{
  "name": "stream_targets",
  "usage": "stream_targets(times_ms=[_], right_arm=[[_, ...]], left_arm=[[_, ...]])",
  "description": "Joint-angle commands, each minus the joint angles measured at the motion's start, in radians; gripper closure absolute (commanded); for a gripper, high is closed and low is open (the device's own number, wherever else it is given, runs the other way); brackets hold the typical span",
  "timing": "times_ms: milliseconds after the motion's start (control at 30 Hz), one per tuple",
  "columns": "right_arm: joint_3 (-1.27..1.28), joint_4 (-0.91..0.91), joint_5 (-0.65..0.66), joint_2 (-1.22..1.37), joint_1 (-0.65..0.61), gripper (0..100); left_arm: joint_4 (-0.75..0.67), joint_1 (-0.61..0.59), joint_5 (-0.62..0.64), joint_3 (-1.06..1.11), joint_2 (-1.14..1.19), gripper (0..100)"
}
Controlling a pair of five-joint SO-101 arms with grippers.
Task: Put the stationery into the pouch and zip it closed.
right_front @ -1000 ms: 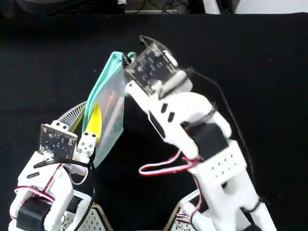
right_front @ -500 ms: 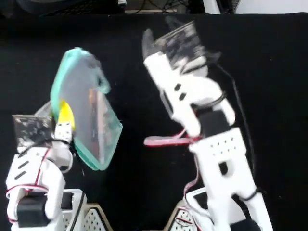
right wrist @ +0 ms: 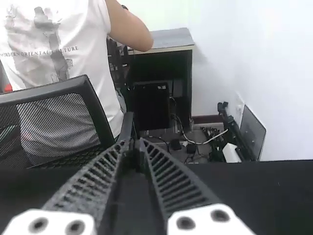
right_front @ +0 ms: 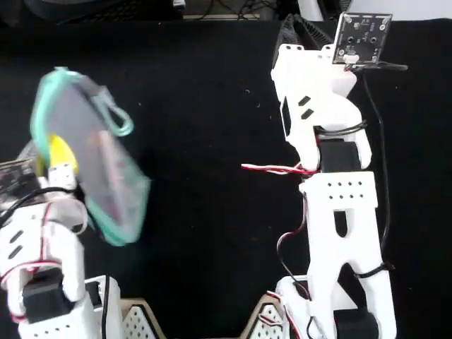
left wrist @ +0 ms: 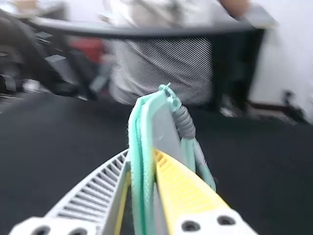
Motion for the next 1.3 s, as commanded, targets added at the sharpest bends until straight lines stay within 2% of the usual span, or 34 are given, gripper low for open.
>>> stream_targets(times_ms=[0,100,267,467,633,800,933,1100,1267], right_arm=[[-0.015,-0.025,-0.009,-0.002,0.008,98.6],[-0.015,-0.025,-0.009,-0.002,0.008,98.6],[-0.015,-0.025,-0.009,-0.002,0.008,98.6],[-0.015,-0.025,-0.009,-0.002,0.009,98.6],[-0.022,-0.021,-0.009,-0.002,0.021,98.6],[-0.038,-0.018,-0.009,-0.002,0.048,98.6],[-0.036,-0.018,-0.009,-0.002,0.048,98.6],[-0.036,-0.018,-0.009,-0.002,0.048,98.6],[-0.036,-0.021,-0.009,-0.002,0.048,98.6]], left_arm=[[-0.04,-0.09,0.008,-0.119,-0.008,97],[-0.04,-0.045,0.008,-0.113,-0.002,97],[-0.071,0.17,-0.04,0.016,0.002,97],[-0.27,0.352,-0.04,0.229,0.011,97],[-0.393,0.401,-0.038,0.262,0.135,97],[-0.48,0.409,0.008,0.105,0.391,97],[-0.489,0.461,0.048,-0.145,0.689,97],[-0.362,0.539,0.075,-0.475,1.062,97],[-0.239,0.585,0.08,-0.657,1.3,97]])
